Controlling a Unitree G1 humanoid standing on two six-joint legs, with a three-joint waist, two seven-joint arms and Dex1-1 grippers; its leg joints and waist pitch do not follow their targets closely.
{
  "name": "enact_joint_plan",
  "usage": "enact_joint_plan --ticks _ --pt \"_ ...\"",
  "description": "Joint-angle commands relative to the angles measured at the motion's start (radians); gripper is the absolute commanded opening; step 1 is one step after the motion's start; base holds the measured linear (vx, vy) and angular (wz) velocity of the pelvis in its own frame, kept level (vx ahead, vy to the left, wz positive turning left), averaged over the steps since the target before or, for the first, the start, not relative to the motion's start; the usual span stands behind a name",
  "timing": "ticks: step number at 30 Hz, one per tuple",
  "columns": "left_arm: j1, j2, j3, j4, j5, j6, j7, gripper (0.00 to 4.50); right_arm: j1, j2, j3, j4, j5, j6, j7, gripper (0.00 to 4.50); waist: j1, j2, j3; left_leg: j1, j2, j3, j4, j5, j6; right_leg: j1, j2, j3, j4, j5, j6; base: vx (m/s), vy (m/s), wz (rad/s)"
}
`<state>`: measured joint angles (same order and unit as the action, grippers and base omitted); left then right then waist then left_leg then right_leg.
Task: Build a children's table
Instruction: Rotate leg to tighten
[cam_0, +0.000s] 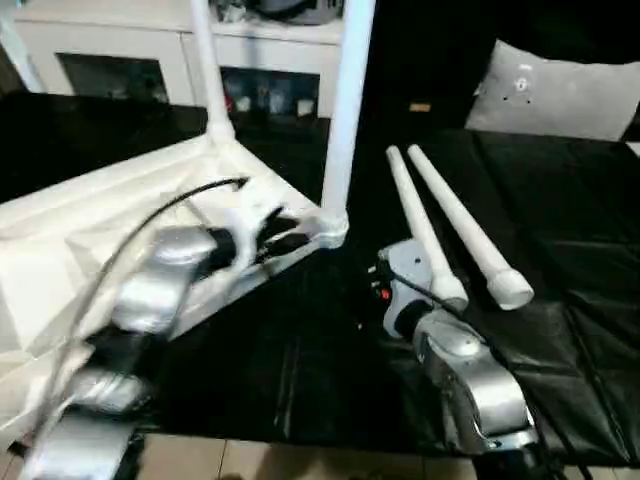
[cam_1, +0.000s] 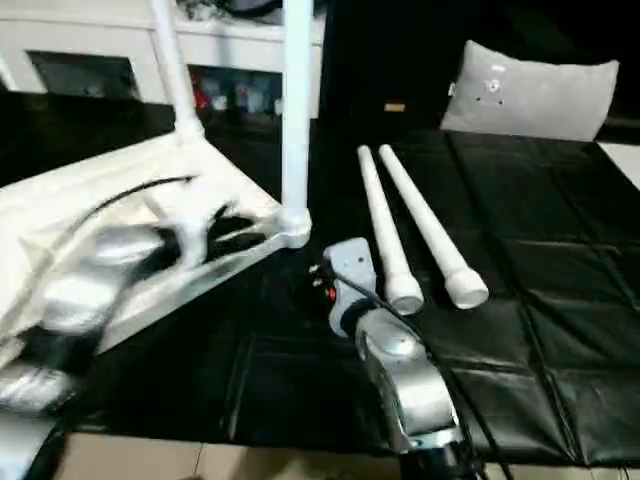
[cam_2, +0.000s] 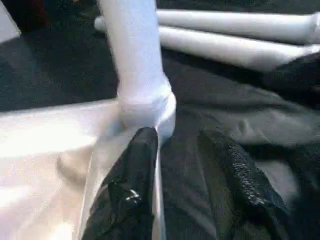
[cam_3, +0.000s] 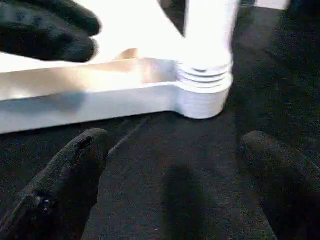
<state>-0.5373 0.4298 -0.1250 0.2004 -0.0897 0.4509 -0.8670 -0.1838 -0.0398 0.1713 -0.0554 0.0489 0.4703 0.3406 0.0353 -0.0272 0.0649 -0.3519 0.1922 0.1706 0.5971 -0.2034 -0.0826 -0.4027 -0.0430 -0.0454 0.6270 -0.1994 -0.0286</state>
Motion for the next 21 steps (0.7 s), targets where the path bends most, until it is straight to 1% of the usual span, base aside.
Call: enact_joint_plan --ticks 1,2,3,4,5,6,7,8,9,11,12,13,14,15,16,17,18,19,20,21 --pt "0.028 0.033 0.012 -0.111 -0.035 0.120 -0.026 1.53 0.005 -0.014 0.011 -0.028 0.011 0.019 0.022 4.50 0.000 0.019 -0.061 0.005 0.039 -0.010 -0.073 -0.157 -0.018 0.052 -0.083 0.056 -0.074 -0.155 -0.190 0.000 0.000 0.00" --pt "0.057 0.058 0.025 -0.172 -0.051 0.188 -0.026 1.53 0.009 -0.024 0.021 -0.035 0.011 0.027 0.032 4.50 -0.002 0.015 -0.059 0.005 0.036 -0.008 -0.072 -0.161 -0.017 0.051 -0.080 0.056 -0.076 -0.165 -0.187 0.000 0.000 0.00" --pt "0.071 0.069 0.033 -0.200 -0.054 0.222 -0.021 1.53 0.010 -0.033 0.028 -0.038 0.009 0.030 0.040 4.50 -0.002 0.019 -0.058 0.007 0.037 -0.009 -0.073 -0.169 -0.022 0.049 -0.080 0.057 -0.077 -0.180 -0.185 0.000 0.000 0.00" --pt "0.082 0.080 0.039 -0.223 -0.054 0.252 -0.018 1.53 0.011 -0.039 0.033 -0.042 0.008 0.032 0.047 4.50 -0.001 0.019 -0.058 0.007 0.036 -0.009 -0.073 -0.173 -0.022 0.050 -0.080 0.056 -0.078 -0.189 -0.182 0.000 0.000 0.00" --pt "0.105 0.105 0.038 -0.259 -0.044 0.283 -0.019 1.53 0.013 -0.050 0.044 -0.048 0.008 0.038 0.060 4.50 0.000 0.015 -0.057 0.006 0.034 -0.008 -0.072 -0.177 -0.022 0.050 -0.079 0.057 -0.081 -0.206 -0.174 0.000 0.000 0.00" --pt "0.130 0.125 0.040 -0.291 -0.035 0.312 -0.016 1.53 0.016 -0.060 0.056 -0.054 0.006 0.044 0.073 4.50 0.000 0.016 -0.056 0.001 0.032 -0.011 -0.075 -0.178 -0.020 0.052 -0.080 0.057 -0.082 -0.227 -0.163 0.000 0.000 0.00" --pt "0.135 0.128 0.041 -0.297 -0.034 0.318 -0.015 1.53 0.016 -0.062 0.059 -0.056 0.005 0.045 0.076 4.50 0.000 0.017 -0.056 0.004 0.033 -0.010 -0.074 -0.181 -0.021 0.050 -0.080 0.057 -0.084 -0.235 -0.158 0.000 0.000 0.00" --pt "0.148 0.135 0.045 -0.318 -0.034 0.341 -0.009 1.53 0.017 -0.068 0.065 -0.059 0.003 0.048 0.082 4.50 0.000 0.012 -0.056 0.003 0.033 -0.010 -0.073 -0.175 -0.021 0.051 -0.080 0.057 -0.085 -0.239 -0.152 0.000 0.000 0.00" --pt "0.172 0.157 0.040 -0.353 -0.024 0.371 0.006 1.88 0.021 -0.073 0.081 -0.067 0.001 0.054 0.091 4.50 0.001 0.016 -0.057 0.001 0.033 -0.012 -0.074 -0.167 -0.019 0.052 -0.080 0.057 -0.082 -0.231 -0.150 0.000 0.000 0.00" --pt "0.181 0.166 0.037 -0.367 -0.023 0.389 0.013 1.88 0.023 -0.077 0.090 -0.071 0.002 0.061 0.099 4.50 0.000 0.015 -0.058 0.000 0.032 -0.011 -0.073 -0.158 -0.019 0.052 -0.078 0.057 -0.081 -0.214 -0.150 0.000 0.000 0.00" --pt "0.194 0.183 0.029 -0.392 -0.024 0.424 0.030 1.92 0.028 -0.090 0.110 -0.083 0.002 0.073 0.117 4.50 -0.001 0.017 -0.059 0.001 0.031 -0.012 -0.072 -0.158 -0.019 0.051 -0.077 0.056 -0.079 -0.209 -0.152 0.000 0.000 0.00" --pt "0.197 0.190 0.024 -0.393 -0.015 0.429 0.037 2.03 0.029 -0.096 0.120 -0.087 0.000 0.074 0.124 4.50 0.000 0.019 -0.059 0.001 0.031 -0.012 -0.072 -0.155 -0.017 0.051 -0.077 0.056 -0.080 -0.206 -0.152 0.000 0.000 0.00" --pt "0.201 0.196 0.017 -0.386 0.000 0.429 0.045 2.03 0.032 -0.104 0.129 -0.092 -0.002 0.079 0.132 4.50 -0.002 0.017 -0.057 0.000 0.030 -0.012 -0.073 -0.160 -0.015 0.051 -0.075 0.056 -0.081 -0.209 -0.151 0.000 0.000 0.00" --pt "0.203 0.200 0.014 -0.384 0.008 0.430 0.050 2.03 0.034 -0.108 0.135 -0.096 0.000 0.082 0.140 4.50 -0.001 0.019 -0.057 0.001 0.028 -0.012 -0.071 -0.161 -0.014 0.050 -0.076 0.056 -0.084 -0.218 -0.149 0.000 0.000 0.00" --pt "0.206 0.204 0.011 -0.381 0.017 0.430 0.055 2.03 0.036 -0.113 0.142 -0.101 0.002 0.086 0.148 4.50 -0.001 0.019 -0.057 0.001 0.029 -0.012 -0.071 -0.164 -0.015 0.050 -0.076 0.056 -0.085 -0.223 -0.147 0.000 0.000 0.00" --pt "0.211 0.222 -0.005 -0.369 0.050 0.435 0.074 2.03 0.044 -0.135 0.165 -0.123 0.007 0.095 0.180 4.50 -0.001 0.021 -0.058 0.001 0.029 -0.013 -0.072 -0.168 -0.016 0.051 -0.075 0.056 -0.085 -0.224 -0.143 0.000 0.000 0.00" --pt "0.213 0.225 -0.008 -0.365 0.059 0.437 0.083 2.03 0.048 -0.144 0.174 -0.134 0.012 0.099 0.194 4.50 0.000 0.020 -0.058 0.001 0.030 -0.013 -0.071 -0.167 -0.015 0.051 -0.074 0.056 -0.084 -0.220 -0.140 0.000 0.000 0.00" --pt "0.216 0.228 -0.010 -0.364 0.068 0.442 0.095 2.03 0.053 -0.154 0.183 -0.147 0.017 0.103 0.210 4.50 -0.001 0.019 -0.058 0.000 0.030 -0.014 -0.072 -0.166 -0.013 0.052 -0.075 0.056 -0.083 -0.217 -0.138 0.000 0.000 0.00" --pt "0.216 0.228 -0.010 -0.364 0.068 0.442 0.095 2.03 0.053 -0.154 0.183 -0.147 0.017 0.103 0.210 4.50 0.000 0.020 -0.059 0.001 0.030 -0.013 -0.071 -0.165 -0.012 0.051 -0.075 0.056 -0.084 -0.215 -0.138 0.000 0.000 0.00" --pt "0.216 0.236 -0.014 -0.372 0.061 0.463 0.100 2.03 0.059 -0.169 0.193 -0.162 0.018 0.108 0.222 4.50 0.001 0.022 -0.059 0.001 0.030 -0.013 -0.071 -0.163 -0.013 0.051 -0.076 0.056 -0.084 -0.211 -0.144 0.000 0.000 0.00"
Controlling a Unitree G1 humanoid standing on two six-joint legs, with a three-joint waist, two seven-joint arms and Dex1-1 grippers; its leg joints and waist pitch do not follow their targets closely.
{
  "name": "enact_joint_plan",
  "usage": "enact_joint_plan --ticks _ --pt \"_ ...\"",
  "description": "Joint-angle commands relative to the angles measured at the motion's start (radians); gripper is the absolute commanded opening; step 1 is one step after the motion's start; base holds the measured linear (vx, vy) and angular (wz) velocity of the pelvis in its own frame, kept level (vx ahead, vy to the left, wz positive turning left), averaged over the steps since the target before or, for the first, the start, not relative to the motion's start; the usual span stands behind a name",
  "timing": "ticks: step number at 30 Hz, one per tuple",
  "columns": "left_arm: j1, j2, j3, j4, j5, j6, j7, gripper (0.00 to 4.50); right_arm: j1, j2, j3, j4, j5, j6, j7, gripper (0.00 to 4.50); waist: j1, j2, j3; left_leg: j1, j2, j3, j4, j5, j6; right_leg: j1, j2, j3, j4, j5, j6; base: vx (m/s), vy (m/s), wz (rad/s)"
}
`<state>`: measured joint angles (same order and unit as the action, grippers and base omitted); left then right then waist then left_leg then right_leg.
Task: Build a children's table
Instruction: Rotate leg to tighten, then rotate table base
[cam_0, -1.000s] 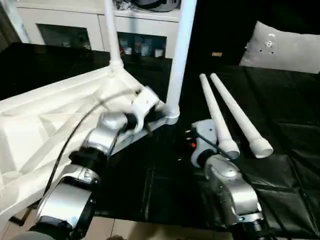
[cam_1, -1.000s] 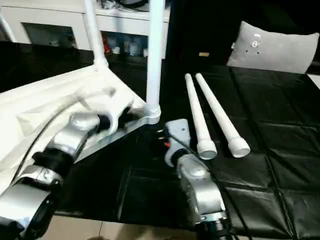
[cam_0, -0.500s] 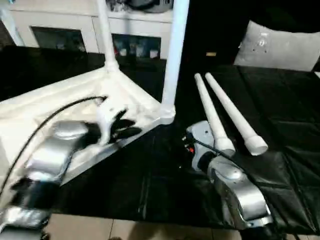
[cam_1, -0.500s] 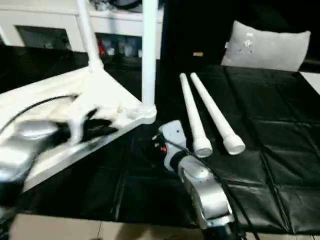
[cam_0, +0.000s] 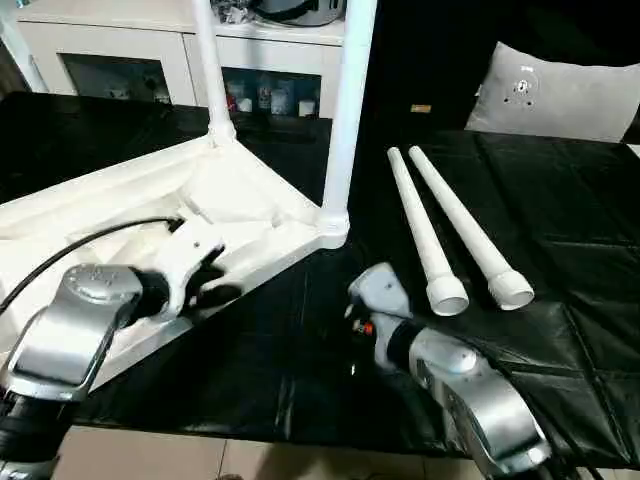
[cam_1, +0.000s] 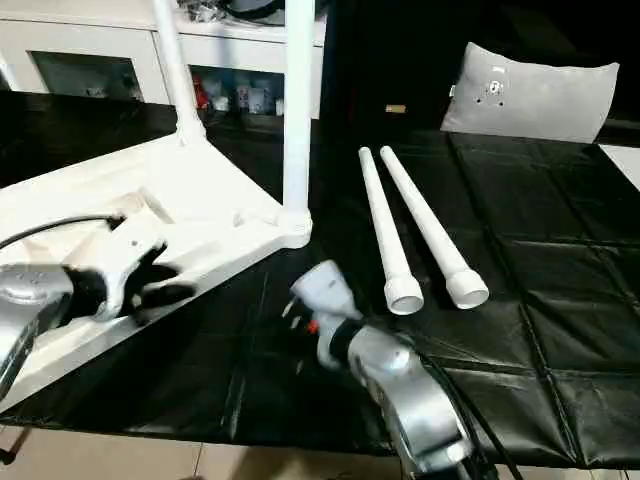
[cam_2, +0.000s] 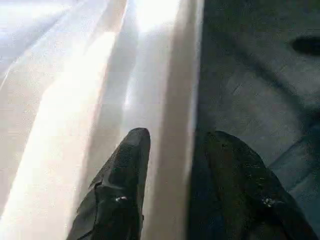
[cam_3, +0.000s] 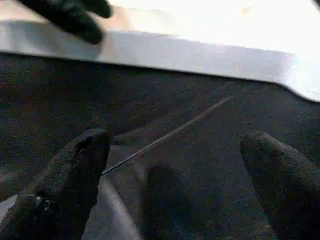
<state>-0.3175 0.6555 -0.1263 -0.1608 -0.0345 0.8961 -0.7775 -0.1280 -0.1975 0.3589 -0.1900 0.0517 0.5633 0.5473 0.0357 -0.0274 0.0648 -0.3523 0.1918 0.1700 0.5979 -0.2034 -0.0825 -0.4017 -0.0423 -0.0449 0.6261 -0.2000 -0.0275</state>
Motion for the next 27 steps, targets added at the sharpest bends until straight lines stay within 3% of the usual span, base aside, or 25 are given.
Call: enact_joint_plan --ticks 1,5,6,9,12,22,23,27 --pt "-0.003 0.010 -0.013 -0.011 0.005 0.018 0.010 2.03 0.003 -0.011 0.006 -0.028 0.015 0.015 0.015 4.50 0.001 0.021 -0.059 0.001 0.030 -0.014 -0.072 -0.163 -0.015 0.050 -0.076 0.055 -0.082 -0.211 -0.147 0.000 0.000 0.00" --pt "0.003 0.011 -0.009 -0.027 -0.027 0.061 0.003 1.77 0.001 -0.023 0.009 -0.035 0.014 0.020 0.016 4.50 0.001 0.021 -0.059 0.002 0.030 -0.013 -0.071 -0.168 -0.016 0.049 -0.077 0.055 -0.083 -0.221 -0.156 0.000 0.000 0.00" --pt "0.005 0.010 -0.006 -0.029 -0.026 0.063 0.006 1.77 0.000 -0.024 0.010 -0.034 0.011 0.019 0.015 4.50 0.001 0.025 -0.059 0.002 0.030 -0.014 -0.071 -0.171 -0.018 0.048 -0.077 0.055 -0.083 -0.222 -0.157 0.000 0.000 0.00" --pt "0.008 0.008 -0.002 -0.029 -0.025 0.063 0.012 1.40 -0.001 -0.027 0.011 -0.034 0.005 0.020 0.014 4.50 0.000 0.021 -0.060 0.000 0.028 -0.014 -0.070 -0.165 -0.016 0.051 -0.076 0.055 -0.082 -0.214 -0.155 0.000 0.000 0.00" --pt "0.014 0.007 -0.006 -0.030 -0.034 0.060 0.008 1.35 0.000 -0.030 0.017 -0.035 0.001 0.019 0.012 4.50 0.000 0.023 -0.061 0.001 0.029 -0.013 -0.069 -0.157 -0.015 0.051 -0.076 0.055 -0.081 -0.191 -0.163 0.000 0.000 0.00" --pt "0.013 0.028 -0.043 0.018 -0.008 0.022 0.024 0.47 0.015 -0.045 0.026 -0.066 0.035 0.037 0.044 4.50 0.001 0.022 -0.060 0.002 0.030 -0.014 -0.069 -0.170 -0.011 0.051 -0.076 0.055 -0.082 -0.203 -0.155 0.000 0.000 0.00" --pt "0.004 0.026 -0.052 0.034 -0.005 0.007 0.023 0.32 0.016 -0.053 0.027 -0.077 0.046 0.041 0.058 4.50 0.001 0.018 -0.059 0.002 0.029 -0.014 -0.070 -0.168 -0.008 0.051 -0.075 0.055 -0.082 -0.212 -0.151 0.000 0.000 0.00" --pt "-0.042 -0.021 -0.037 0.075 -0.020 -0.001 0.039 0.09 0.016 -0.058 0.021 -0.085 0.049 0.046 0.057 4.50 0.000 0.021 -0.056 0.006 0.029 -0.013 -0.070 -0.197 -0.013 0.046 -0.076 0.055 -0.093 -0.292 -0.132 0.000 0.000 0.00"
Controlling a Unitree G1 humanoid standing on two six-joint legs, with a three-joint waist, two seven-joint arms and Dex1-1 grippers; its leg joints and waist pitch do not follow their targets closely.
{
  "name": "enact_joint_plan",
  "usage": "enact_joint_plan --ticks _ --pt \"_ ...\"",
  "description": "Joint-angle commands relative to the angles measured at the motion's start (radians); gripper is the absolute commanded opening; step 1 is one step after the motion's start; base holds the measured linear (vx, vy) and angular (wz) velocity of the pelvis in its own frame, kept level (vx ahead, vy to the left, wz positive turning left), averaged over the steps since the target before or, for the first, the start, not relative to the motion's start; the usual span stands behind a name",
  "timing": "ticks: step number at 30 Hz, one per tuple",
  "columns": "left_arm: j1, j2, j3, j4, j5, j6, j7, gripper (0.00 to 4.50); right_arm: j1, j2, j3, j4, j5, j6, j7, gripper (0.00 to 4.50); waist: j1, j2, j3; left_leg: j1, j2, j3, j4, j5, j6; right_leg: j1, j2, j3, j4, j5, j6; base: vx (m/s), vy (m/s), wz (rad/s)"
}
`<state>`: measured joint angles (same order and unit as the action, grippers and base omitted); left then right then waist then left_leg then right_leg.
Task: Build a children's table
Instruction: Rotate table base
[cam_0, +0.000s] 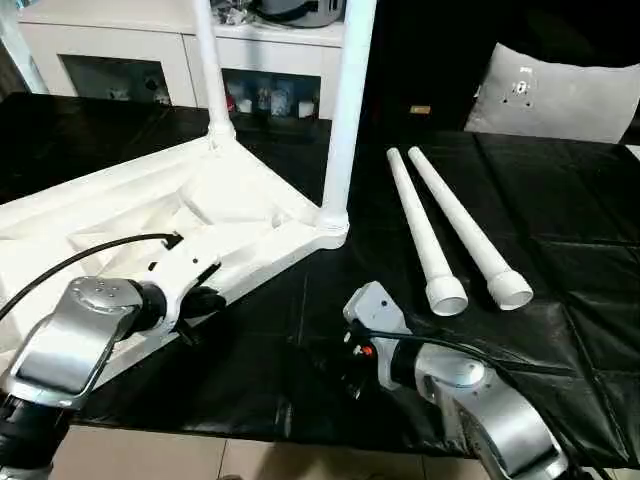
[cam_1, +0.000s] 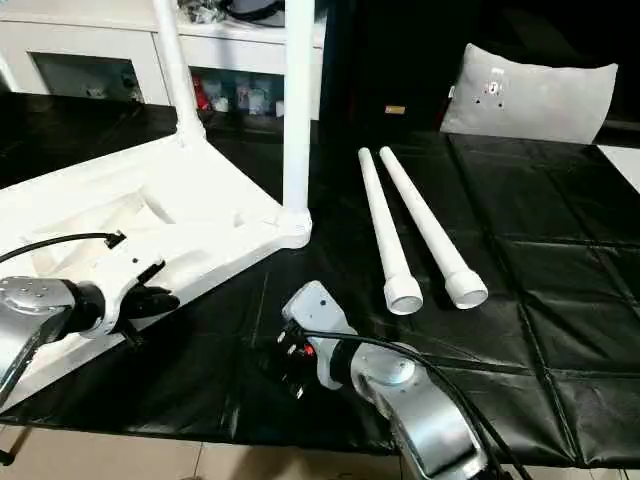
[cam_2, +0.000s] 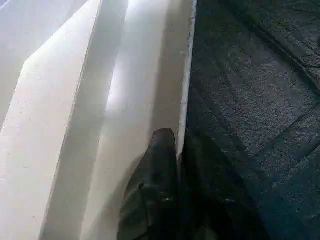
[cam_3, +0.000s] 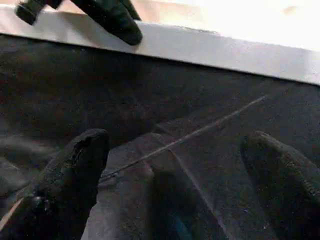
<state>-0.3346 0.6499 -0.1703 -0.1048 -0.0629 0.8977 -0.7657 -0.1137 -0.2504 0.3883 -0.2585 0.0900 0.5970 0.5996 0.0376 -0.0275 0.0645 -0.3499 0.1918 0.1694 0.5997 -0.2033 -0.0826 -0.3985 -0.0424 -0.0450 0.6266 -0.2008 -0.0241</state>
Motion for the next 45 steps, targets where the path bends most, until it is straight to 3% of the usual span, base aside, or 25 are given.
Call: enact_joint_plan --ticks 1,3,5,7,8,10,11,12,13,16,18,20,21,24,28,30,31,33,35,37,40,42,43,44,45 --pt "-0.047 -0.037 0.011 0.040 0.004 -0.006 0.037 0.04 0.002 -0.006 -0.010 -0.017 0.010 0.013 0.002 4.50 0.000 0.027 -0.059 0.005 0.029 -0.014 -0.070 -0.192 -0.018 0.042 -0.077 0.056 -0.090 -0.274 -0.141 0.000 0.000 0.00" --pt "-0.089 -0.075 0.016 0.087 -0.005 -0.018 0.055 0.01 0.005 -0.007 -0.015 -0.020 0.013 0.014 0.000 4.50 -0.004 0.020 -0.059 -0.004 0.029 -0.017 -0.073 -0.189 -0.023 0.051 -0.076 0.053 -0.086 -0.246 -0.146 0.000 0.000 0.00" --pt "-0.166 -0.149 0.033 0.194 -0.018 -0.050 0.090 0.01 0.015 -0.005 -0.031 -0.029 0.032 0.012 0.005 4.50 0.002 0.022 -0.062 0.009 0.026 -0.012 -0.065 -0.202 -0.018 0.042 -0.076 0.055 -0.093 -0.257 -0.144 0.000 0.000 0.00" --pt "-0.217 -0.183 0.029 0.281 -0.013 -0.090 0.112 0.01 0.018 -0.008 -0.036 -0.035 0.038 0.012 0.007 4.50 0.003 0.017 -0.063 -0.006 0.024 -0.015 -0.068 -0.177 -0.012 0.054 -0.078 0.054 -0.092 -0.239 -0.141 0.000 0.000 0.00" --pt "-0.217 -0.183 0.029 0.281 -0.013 -0.090 0.112 0.01 0.018 -0.008 -0.036 -0.035 0.038 0.012 0.007 4.50 0.005 0.017 -0.065 -0.001 0.026 -0.016 -0.066 -0.175 -0.011 0.050 -0.080 0.054 -0.091 -0.234 -0.139 0.000 0.000 0.00" --pt "-0.319 -0.241 0.032 0.463 0.005 -0.186 0.154 0.01 0.027 -0.022 -0.042 -0.056 0.064 -0.005 0.035 4.50 0.004 0.014 -0.063 -0.008 0.018 -0.011 -0.063 -0.161 0.002 0.053 -0.074 0.054 -0.098 -0.224 -0.130 0.000 0.000 0.00" --pt "-0.354 -0.265 0.039 0.522 0.005 -0.214 0.167 0.01 0.031 -0.027 -0.046 -0.062 0.074 -0.014 0.048 4.50 0.012 0.016 -0.068 0.003 0.020 -0.011 -0.059 -0.163 0.010 0.049 -0.075 0.055 -0.098 -0.218 -0.131 0.000 0.000 0.00" --pt "-0.393 -0.293 0.049 0.589 0.002 -0.247 0.182 0.01 0.034 -0.034 -0.050 -0.069 0.082 -0.019 0.060 4.50 0.019 0.013 -0.071 -0.009 0.020 -0.013 -0.060 -0.130 0.016 0.060 -0.078 0.054 -0.092 -0.173 -0.135 0.000 0.000 0.00" --pt "-0.420 -0.308 0.051 0.633 0.006 -0.275 0.192 0.01 0.036 -0.038 -0.053 -0.073 0.088 -0.025 0.067 4.50 0.022 0.015 -0.072 -0.007 0.025 -0.015 -0.061 -0.122 0.014 0.060 -0.082 0.054 -0.088 -0.154 -0.137 0.000 0.000 0.00" --pt "-0.480 -0.344 0.061 0.733 0.005 -0.331 0.209 0.01 0.042 -0.046 -0.061 -0.085 0.101 -0.029 0.073 4.50 0.023 0.014 -0.074 -0.010 0.026 -0.015 -0.060 -0.093 0.024 0.061 -0.082 0.052 -0.083 -0.087 -0.160 0.000 0.000 0.00" --pt "-0.541 -0.378 0.075 0.845 -0.001 -0.396 0.229 0.01 0.049 -0.055 -0.066 -0.090 0.103 -0.030 0.073 4.50 0.028 0.018 -0.078 -0.004 0.025 -0.013 -0.056 -0.086 0.036 0.060 -0.080 0.050 -0.083 -0.038 -0.182 0.000 0.000 0.00" --pt "-0.565 -0.391 0.083 0.895 -0.005 -0.428 0.237 0.01 0.052 -0.060 -0.065 -0.088 0.098 -0.033 0.071 4.50 0.031 0.016 -0.081 -0.010 0.031 -0.019 -0.059 -0.060 0.036 0.069 -0.087 0.049 -0.071 0.018 -0.201 0.000 0.000 0.00" --pt "-0.581 -0.401 0.091 0.934 -0.005 -0.457 0.253 0.01 0.055 -0.063 -0.064 -0.087 0.095 -0.037 0.068 4.50 0.031 0.015 -0.081 -0.009 0.030 -0.017 -0.057 -0.056 0.043 0.066 -0.086 0.048 -0.072 0.039 -0.208 0.000 0.000 0.00" --pt "-0.601 -0.416 0.097 0.990 -0.004 -0.513 0.248 0.01 0.058 -0.066 -0.063 -0.085 0.090 -0.043 0.062 4.50 0.030 0.013 -0.079 -0.010 0.030 -0.016 -0.056 -0.060 0.054 0.069 -0.090 0.049 -0.073 0.046 -0.223 0.000 0.000 0.00" --pt "-0.605 -0.420 0.113 1.006 -0.016 -0.543 0.221 0.61 0.056 -0.072 -0.057 -0.076 0.081 -0.047 0.052 4.50 0.033 0.013 -0.077 -0.008 0.034 -0.015 -0.058 -0.079 0.049 0.068 -0.093 0.049 -0.076 -0.002 -0.225 0.000 0.000 0.00" --pt "-0.608 -0.416 0.121 1.017 -0.022 -0.553 0.208 0.61 0.053 -0.074 -0.053 -0.072 0.081 -0.049 0.049 4.50 0.037 0.007 -0.074 -0.005 0.035 -0.014 -0.060 -0.096 0.041 0.065 -0.093 0.049 -0.079 -0.045 -0.219 0.000 0.000 0.00" --pt "-0.597 -0.409 0.116 0.997 -0.020 -0.551 0.200 0.84 0.052 -0.073 -0.051 -0.070 0.081 -0.050 0.049 4.50 0.036 0.001 -0.073 -0.007 0.034 -0.013 -0.061 -0.099 0.041 0.067 -0.093 0.049 -0.080 -0.057 -0.215 0.000 0.000 0.00" --pt "-0.570 -0.391 0.112 0.947 -0.022 -0.543 0.177 0.91 0.049 -0.072 -0.048 -0.067 0.081 -0.053 0.050 4.50 0.038 0.007 -0.068 -0.004 0.038 -0.014 -0.065 -0.127 0.031 0.062 -0.097 0.048 -0.085 -0.128 -0.201 0.000 0.000 0.00" --pt "-0.535 -0.369 0.110 0.877 -0.029 -0.519 0.150 0.97 0.045 -0.071 -0.043 -0.063 0.080 -0.057 0.051 4.50 0.031 -0.002 -0.068 -0.009 0.035 -0.013 -0.065 -0.122 0.027 0.064 -0.094 0.049 -0.086 -0.147 -0.185 0.000 0.000 0.00" --pt "-0.456 -0.320 0.111 0.716 -0.048 -0.455 0.109 1.30 0.040 -0.072 -0.034 -0.056 0.077 -0.064 0.056 4.50 0.026 0.003 -0.068 -0.007 0.037 -0.013 -0.064 -0.122 0.024 0.061 -0.095 0.050 -0.084 -0.152 -0.187 0.000 0.000 0.00" --pt "-0.383 -0.270 0.114 0.572 -0.061 -0.402 0.083 1.30 0.038 -0.071 -0.030 -0.053 0.079 -0.066 0.059 4.50 0.018 0.008 -0.067 -0.002 0.039 -0.011 -0.065 -0.141 0.015 0.053 -0.092 0.050 -0.083 -0.173 -0.192 0.000 0.000 0.00" --pt "-0.369 -0.260 0.115 0.547 -0.061 -0.392 0.081 1.30 0.038 -0.070 -0.029 -0.052 0.080 -0.067 0.059 4.50 0.021 0.013 -0.065 0.001 0.038 -0.011 -0.066 -0.163 0.010 0.049 -0.089 0.050 -0.090 -0.218 -0.175 0.000 0.000 0.00" --pt "-0.318 -0.219 0.113 0.459 -0.062 -0.362 0.068 1.30 0.038 -0.070 -0.025 -0.052 0.081 -0.069 0.059 4.50 0.023 0.014 -0.066 0.005 0.042 -0.013 -0.067 -0.169 0.005 0.047 -0.092 0.051 -0.087 -0.216 -0.176 0.000 0.000 0.00" --pt "-0.288 -0.196 0.112 0.408 -0.062 -0.345 0.058 1.30 0.038 -0.071 -0.023 -0.052 0.081 -0.070 0.060 4.50 0.019 0.008 -0.064 -0.006 0.045 -0.017 -0.074 -0.161 -0.001 0.054 -0.093 0.050 -0.080 -0.207 -0.175 0.000 0.000 0.00" --pt "-0.288 -0.196 0.112 0.408 -0.062 -0.345 0.058 1.30 0.038 -0.071 -0.023 -0.052 0.081 -0.070 0.060 4.50 0.020 0.011 -0.062 -0.003 0.043 -0.014 -0.074 -0.167 -0.001 0.049 -0.090 0.050 -0.085 -0.217 -0.170 0.000 0.000 0.00"
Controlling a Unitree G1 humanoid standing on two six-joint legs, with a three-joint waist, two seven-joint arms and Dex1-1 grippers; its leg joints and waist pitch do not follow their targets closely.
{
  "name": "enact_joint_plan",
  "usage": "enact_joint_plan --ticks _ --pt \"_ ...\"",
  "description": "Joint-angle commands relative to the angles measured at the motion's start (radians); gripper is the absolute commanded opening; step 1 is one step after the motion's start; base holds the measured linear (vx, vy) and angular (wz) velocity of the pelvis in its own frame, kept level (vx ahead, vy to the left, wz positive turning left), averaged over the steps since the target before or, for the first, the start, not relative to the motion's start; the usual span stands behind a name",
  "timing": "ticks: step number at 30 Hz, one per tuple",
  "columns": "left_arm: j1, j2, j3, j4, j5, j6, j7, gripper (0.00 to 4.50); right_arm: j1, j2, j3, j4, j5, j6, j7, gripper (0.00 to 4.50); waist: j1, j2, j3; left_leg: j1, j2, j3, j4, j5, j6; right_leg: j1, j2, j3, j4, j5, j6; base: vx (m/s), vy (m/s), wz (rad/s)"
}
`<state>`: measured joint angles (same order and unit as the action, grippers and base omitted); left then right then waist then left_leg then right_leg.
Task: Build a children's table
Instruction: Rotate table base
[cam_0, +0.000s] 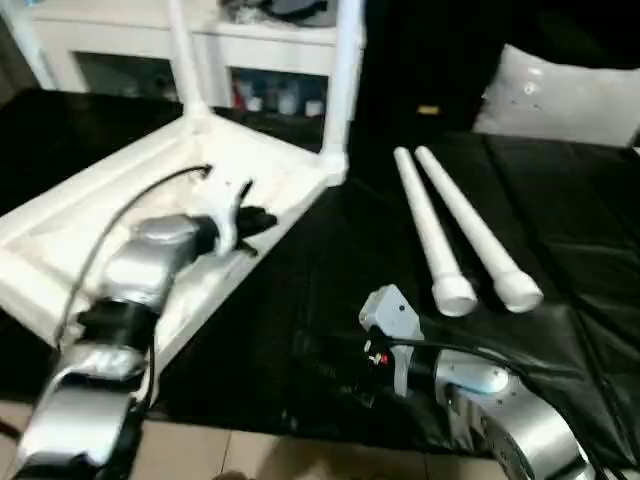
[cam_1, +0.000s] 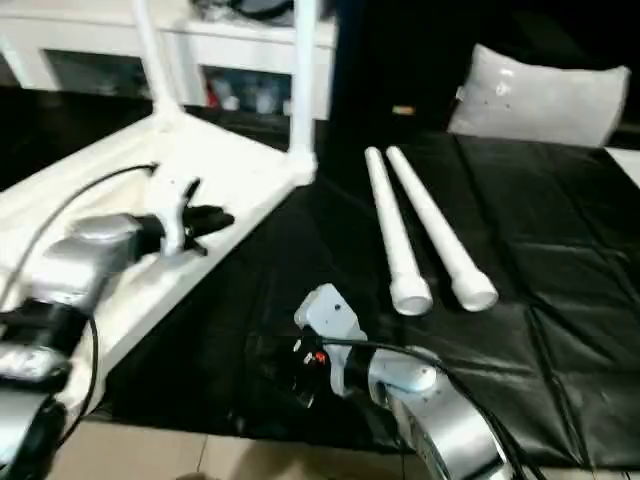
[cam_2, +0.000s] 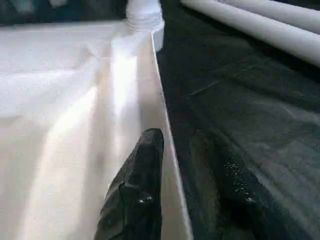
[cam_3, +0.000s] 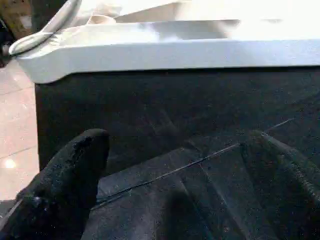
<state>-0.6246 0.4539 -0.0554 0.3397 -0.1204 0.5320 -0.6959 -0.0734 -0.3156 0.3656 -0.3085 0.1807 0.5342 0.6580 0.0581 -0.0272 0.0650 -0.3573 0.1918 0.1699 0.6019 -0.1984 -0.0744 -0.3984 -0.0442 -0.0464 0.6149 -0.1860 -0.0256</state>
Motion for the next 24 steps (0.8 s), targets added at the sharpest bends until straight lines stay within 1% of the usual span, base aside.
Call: enact_joint_plan --ticks 1,2,3,4,5,6,7,8,9,11,12,13,14,15,16,17,18,19,20,21,22,23,24 --pt "0.043 0.033 -0.001 -0.106 -0.012 0.051 -0.030 1.30 -0.003 -0.006 0.001 -0.001 -0.010 -0.008 0.002 4.50 -0.002 0.014 -0.064 0.011 0.039 -0.013 -0.073 -0.184 -0.011 0.045 -0.085 0.051 -0.075 -0.245 -0.162 0.000 0.000 0.00" --pt "0.091 0.073 0.003 -0.188 -0.031 0.084 -0.065 1.30 -0.003 -0.007 0.004 0.000 -0.009 -0.009 0.004 4.50 -0.004 0.008 -0.061 0.005 0.040 -0.013 -0.076 -0.183 -0.011 0.046 -0.085 0.053 -0.076 -0.246 -0.161 0.000 0.000 0.00" --pt "0.095 0.076 0.003 -0.194 -0.032 0.086 -0.067 1.30 -0.003 -0.007 0.004 0.000 -0.009 -0.009 0.004 4.50 -0.004 0.011 -0.063 0.005 0.041 -0.013 -0.076 -0.175 -0.012 0.046 -0.087 0.054 -0.074 -0.239 -0.161 0.000 0.000 0.00" --pt "0.175 0.158 0.008 -0.320 -0.052 0.127 -0.135 1.30 -0.008 -0.009 0.009 0.004 -0.010 -0.012 0.007 4.50 -0.004 0.013 -0.061 0.006 0.038 -0.012 -0.075 -0.178 -0.014 0.044 -0.084 0.053 -0.074 -0.244 -0.159 0.000 0.000 0.00" --pt "0.175 0.158 0.008 -0.320 -0.052 0.127 -0.135 1.30 -0.008 -0.009 0.009 0.004 -0.010 -0.012 0.007 4.50 -0.006 0.013 -0.063 0.002 0.042 -0.015 -0.079 -0.173 -0.017 0.048 -0.089 0.054 -0.069 -0.234 -0.160 0.000 0.000 0.00" --pt "0.207 0.203 0.014 -0.362 -0.054 0.150 -0.161 1.30 -0.009 -0.009 0.011 0.006 -0.010 -0.014 0.006 4.50 -0.007 0.016 -0.061 0.009 0.039 -0.013 -0.077 -0.187 -0.018 0.041 -0.083 0.053 -0.073 -0.253 -0.155 0.000 0.000 0.00" --pt "0.219 0.230 0.018 -0.375 -0.049 0.160 -0.171 1.30 -0.010 -0.009 0.012 0.006 -0.010 -0.014 0.006 4.50 -0.007 0.014 -0.060 0.009 0.037 -0.012 -0.076 -0.191 -0.015 0.040 -0.082 0.053 -0.076 -0.261 -0.152 0.000 0.000 0.00" --pt "0.219 0.230 0.018 -0.375 -0.049 0.160 -0.171 1.30 -0.010 -0.009 0.012 0.006 -0.010 -0.014 0.006 4.50 -0.009 0.014 -0.058 0.006 0.035 -0.012 -0.079 -0.199 -0.015 0.041 -0.080 0.053 -0.077 -0.283 -0.145 0.000 0.000 0.00" --pt "0.240 0.301 0.025 -0.385 -0.022 0.187 -0.184 1.30 -0.010 -0.010 0.014 0.007 -0.010 -0.015 0.007 4.50 -0.007 0.017 -0.057 0.014 0.035 -0.012 -0.076 -0.221 -0.018 0.035 -0.080 0.054 -0.081 -0.314 -0.138 0.000 0.000 0.00" --pt "0.245 0.326 0.024 -0.380 -0.005 0.187 -0.186 1.30 -0.010 -0.011 0.015 0.008 -0.010 -0.016 0.007 4.50 -0.009 0.017 -0.054 0.010 0.034 -0.014 -0.081 -0.234 -0.022 0.036 -0.077 0.053 -0.081 -0.337 -0.128 0.000 0.000 0.00" --pt "0.263 0.394 0.025 -0.379 0.029 0.210 -0.188 1.30 -0.010 -0.012 0.016 0.008 -0.010 -0.016 0.009 4.50 -0.008 0.017 -0.055 0.015 0.034 -0.016 -0.081 -0.254 -0.028 0.034 -0.079 0.053 -0.083 -0.359 -0.118 0.000 0.000 0.00" --pt "0.263 0.394 0.025 -0.379 0.029 0.210 -0.188 1.30 -0.010 -0.012 0.016 0.008 -0.010 -0.016 0.009 4.50 -0.008 0.018 -0.055 0.015 0.035 -0.017 -0.081 -0.252 -0.029 0.034 -0.080 0.054 -0.082 -0.357 -0.117 0.000 0.000 0.00" --pt "0.270 0.415 0.026 -0.381 0.037 0.219 -0.187 1.30 -0.009 -0.013 0.017 0.008 -0.011 -0.016 0.009 4.50 -0.012 0.017 -0.053 0.011 0.034 -0.018 -0.084 -0.258 -0.031 0.036 -0.079 0.053 -0.083 -0.368 -0.112 0.000 0.000 0.00" --pt "0.276 0.428 0.029 -0.388 0.039 0.234 -0.184 1.30 -0.009 -0.014 0.017 0.008 -0.011 -0.016 0.009 4.50 -0.012 0.019 -0.054 0.017 0.035 -0.017 -0.083 -0.265 -0.032 0.031 -0.079 0.054 -0.083 -0.366 -0.114 0.000 0.000 0.00" --pt "0.283 0.448 0.028 -0.394 0.046 0.250 -0.182 1.30 -0.009 -0.014 0.017 0.008 -0.010 -0.016 0.009 4.50 -0.010 0.020 -0.056 0.018 0.036 -0.017 -0.082 -0.260 -0.033 0.031 -0.080 0.055 -0.083 -0.351 -0.121 0.000 0.000 0.00" --pt "0.283 0.448 0.028 -0.394 0.046 0.250 -0.182 1.30 -0.009 -0.014 0.017 0.008 -0.010 -0.016 0.009 4.50 -0.010 0.020 -0.056 0.018 0.036 -0.017 -0.082 -0.260 -0.033 0.031 -0.080 0.055 -0.083 -0.351 -0.121 0.000 0.000 0.00" --pt "0.299 0.477 0.028 -0.416 0.051 0.280 -0.175 1.30 -0.010 -0.016 0.020 0.009 -0.011 -0.018 0.009 4.50 -0.008 0.022 -0.058 0.017 0.037 -0.017 -0.082 -0.251 -0.037 0.033 -0.080 0.055 -0.077 -0.313 -0.135 0.000 0.000 0.00" --pt "0.320 0.527 0.019 -0.433 0.076 0.309 -0.167 1.30 -0.010 -0.016 0.022 0.010 -0.009 -0.018 0.010 4.50 -0.009 0.020 -0.059 0.013 0.037 -0.018 -0.082 -0.241 -0.038 0.036 -0.080 0.055 -0.073 -0.291 -0.140 0.000 0.000 0.00" --pt "0.338 0.573 0.006 -0.436 0.109 0.319 -0.162 1.30 -0.011 -0.016 0.025 0.011 -0.007 -0.019 0.012 4.50 -0.010 0.021 -0.057 0.014 0.035 -0.017 -0.083 -0.249 -0.034 0.033 -0.077 0.055 -0.075 -0.292 -0.137 0.000 0.000 0.00" --pt "0.347 0.602 0.000 -0.433 0.125 0.319 -0.163 1.30 -0.011 -0.016 0.026 0.011 -0.005 -0.018 0.013 4.50 -0.014 0.020 -0.057 0.010 0.033 -0.018 -0.084 -0.252 -0.032 0.036 -0.075 0.055 -0.075 -0.299 -0.131 0.000 0.000 0.00" --pt "0.352 0.618 0.003 -0.430 0.132 0.321 -0.164 1.30 -0.011 -0.016 0.026 0.010 -0.005 -0.018 0.014 4.50 -0.015 0.020 -0.056 0.014 0.034 -0.018 -0.083 -0.259 -0.032 0.033 -0.076 0.055 -0.077 -0.308 -0.130 0.000 0.000 0.00" --pt "0.353 0.621 0.003 -0.429 0.134 0.322 -0.164 1.30 -0.011 -0.016 0.027 0.010 -0.005 -0.018 0.014 4.50 -0.016 0.021 -0.055 0.015 0.033 -0.019 -0.083 -0.266 -0.032 0.032 -0.076 0.055 -0.079 -0.317 -0.130 0.000 0.000 0.00" --pt "0.361 0.653 0.016 -0.428 0.141 0.336 -0.168 1.30 -0.009 -0.018 0.027 0.009 -0.005 -0.018 0.014 4.50 -0.018 0.021 -0.054 0.018 0.034 -0.019 -0.083 -0.281 -0.034 0.029 -0.077 0.055 -0.081 -0.338 -0.132 0.000 0.000 0.00"
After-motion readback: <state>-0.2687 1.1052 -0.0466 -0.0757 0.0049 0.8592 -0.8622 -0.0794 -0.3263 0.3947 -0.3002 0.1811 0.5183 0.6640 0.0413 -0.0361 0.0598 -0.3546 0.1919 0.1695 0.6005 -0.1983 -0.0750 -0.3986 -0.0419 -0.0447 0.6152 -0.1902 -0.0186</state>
